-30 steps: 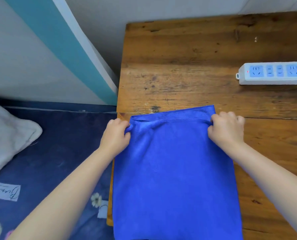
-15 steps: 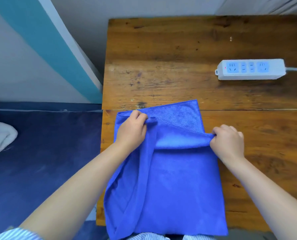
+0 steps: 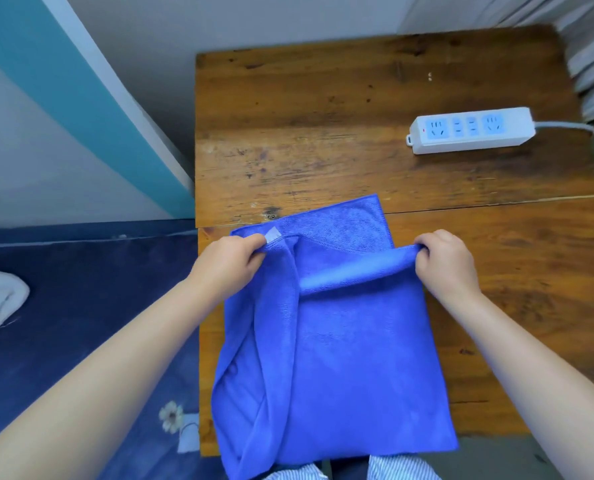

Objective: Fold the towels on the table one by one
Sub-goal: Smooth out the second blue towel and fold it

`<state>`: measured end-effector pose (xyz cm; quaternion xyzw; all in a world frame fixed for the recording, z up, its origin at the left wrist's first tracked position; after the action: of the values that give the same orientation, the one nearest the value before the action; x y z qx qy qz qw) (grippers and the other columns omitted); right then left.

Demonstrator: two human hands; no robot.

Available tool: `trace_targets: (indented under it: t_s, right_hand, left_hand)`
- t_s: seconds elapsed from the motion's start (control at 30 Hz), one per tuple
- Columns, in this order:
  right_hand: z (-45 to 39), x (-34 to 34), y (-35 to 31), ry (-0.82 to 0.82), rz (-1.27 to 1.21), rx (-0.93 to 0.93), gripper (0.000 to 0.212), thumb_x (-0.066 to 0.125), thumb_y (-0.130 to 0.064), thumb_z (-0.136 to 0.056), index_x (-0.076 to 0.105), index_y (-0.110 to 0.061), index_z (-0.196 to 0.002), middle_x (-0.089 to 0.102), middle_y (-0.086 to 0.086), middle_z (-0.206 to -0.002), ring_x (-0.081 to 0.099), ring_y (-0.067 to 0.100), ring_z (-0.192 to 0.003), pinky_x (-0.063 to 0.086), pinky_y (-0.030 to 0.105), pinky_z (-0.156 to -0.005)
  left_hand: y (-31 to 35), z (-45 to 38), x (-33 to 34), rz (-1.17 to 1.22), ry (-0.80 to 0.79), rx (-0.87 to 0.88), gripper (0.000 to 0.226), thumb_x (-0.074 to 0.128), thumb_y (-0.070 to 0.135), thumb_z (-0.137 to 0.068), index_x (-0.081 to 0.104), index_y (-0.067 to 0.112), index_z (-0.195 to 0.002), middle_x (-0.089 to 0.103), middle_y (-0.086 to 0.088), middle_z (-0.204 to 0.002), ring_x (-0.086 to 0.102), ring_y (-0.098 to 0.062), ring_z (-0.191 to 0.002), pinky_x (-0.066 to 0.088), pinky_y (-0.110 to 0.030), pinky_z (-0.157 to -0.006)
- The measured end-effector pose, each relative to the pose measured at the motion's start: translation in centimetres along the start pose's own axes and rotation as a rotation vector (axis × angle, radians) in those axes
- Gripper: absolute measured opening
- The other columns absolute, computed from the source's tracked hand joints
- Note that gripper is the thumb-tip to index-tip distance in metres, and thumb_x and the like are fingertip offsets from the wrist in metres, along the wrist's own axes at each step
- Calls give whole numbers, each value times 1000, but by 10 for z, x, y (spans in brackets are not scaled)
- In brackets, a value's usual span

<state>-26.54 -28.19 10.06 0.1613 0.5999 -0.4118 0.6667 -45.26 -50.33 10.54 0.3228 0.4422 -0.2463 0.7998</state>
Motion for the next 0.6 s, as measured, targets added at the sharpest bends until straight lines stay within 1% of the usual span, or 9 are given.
trace_targets:
  t_s: [0.03, 0.1, 0.2, 0.23, 0.3, 0.37, 0.43, 0.5, 0.6]
  right_hand:
    - [-2, -2, -3, 3, -5, -16, 26, 45, 7, -81, 65, 6, -98, 62, 26, -99, 53, 39, -99, 40, 39, -81]
    - [-7, -6, -11, -2, -18, -56, 26, 46, 5, -82, 66, 5, -99, 63, 25, -100, 55, 38, -99, 41, 38, -82]
    - [-17, -11, -29, -41, -35, -159, 24, 47, 5, -83, 66, 4, -98, 64, 24, -99, 57, 36, -99, 39, 35, -82]
    - [-21, -11, -35, -56, -36, -198, 24, 48, 5, -82, 67, 4, -97, 64, 24, -99, 57, 36, -99, 38, 34, -83]
    - [-32, -10, -44, -82, -27, -251, 23, 48, 6, -82, 67, 5, -96, 65, 24, -99, 58, 35, -99, 36, 32, -84]
    - [-47, -3, -58, -148, 17, -306, 23, 48, 4, -83, 66, 4, -97, 63, 24, -100, 57, 35, -100, 37, 33, -84]
    - [-61, 3, -67, -211, 82, -335, 23, 46, 3, -84, 66, 4, -96, 61, 22, -102, 54, 34, -102, 39, 34, -83]
    - [-71, 9, -75, -244, 116, -392, 22, 45, 4, -84, 65, 5, -95, 58, 24, -111, 50, 34, -109, 38, 33, -88]
    - [-77, 22, -86, -334, 172, -490, 19, 47, 2, -83, 64, 4, -91, 44, 20, -136, 36, 31, -128, 33, 31, -103]
  left_hand:
    - [-7, 3, -2, -14, -11, -27, 32, 44, 21, -92, 31, 18, -62, 41, 0, -60, 44, -28, -71, 29, -30, -57]
    - [-22, 7, -4, -13, -28, -109, 41, 48, 19, -89, 26, 18, -54, 37, 0, -57, 40, -25, -69, 28, -29, -57]
    - [-47, 11, -4, 95, -14, -260, 38, 53, 16, -86, 35, 13, -52, 40, -2, -56, 42, -26, -69, 29, -29, -58]
    - [-53, 11, -3, 160, 3, -310, 32, 54, 15, -85, 43, 10, -55, 44, -4, -58, 44, -27, -71, 29, -28, -59]
    - [-61, 11, -1, 272, 45, -386, 17, 57, 12, -84, 59, 5, -69, 56, -10, -71, 51, -28, -78, 28, -27, -61]
    - [-74, 12, 0, 359, 99, -455, 10, 57, 9, -83, 64, 2, -81, 62, -14, -85, 53, -27, -87, 31, -25, -65]
    - [-84, 9, 0, 416, 141, -499, 9, 56, 6, -81, 63, 1, -83, 63, -15, -93, 54, -27, -92, 33, -25, -69]
    - [-90, 6, -1, 435, 173, -523, 7, 55, 3, -78, 61, 1, -79, 62, -17, -94, 54, -30, -94, 35, -26, -69]
    - [-95, 2, -2, 460, 212, -543, 12, 52, 0, -76, 52, 5, -65, 54, -15, -90, 51, -28, -87, 34, -26, -67]
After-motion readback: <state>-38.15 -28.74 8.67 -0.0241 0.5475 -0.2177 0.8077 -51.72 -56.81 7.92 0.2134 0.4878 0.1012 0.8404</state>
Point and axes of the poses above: each hand's wrist, its own z-axis away from the middle knuckle, its own x-axis out of the palm, y = z × x, the point moved 5 cm from there along -z, towards the middle knuckle
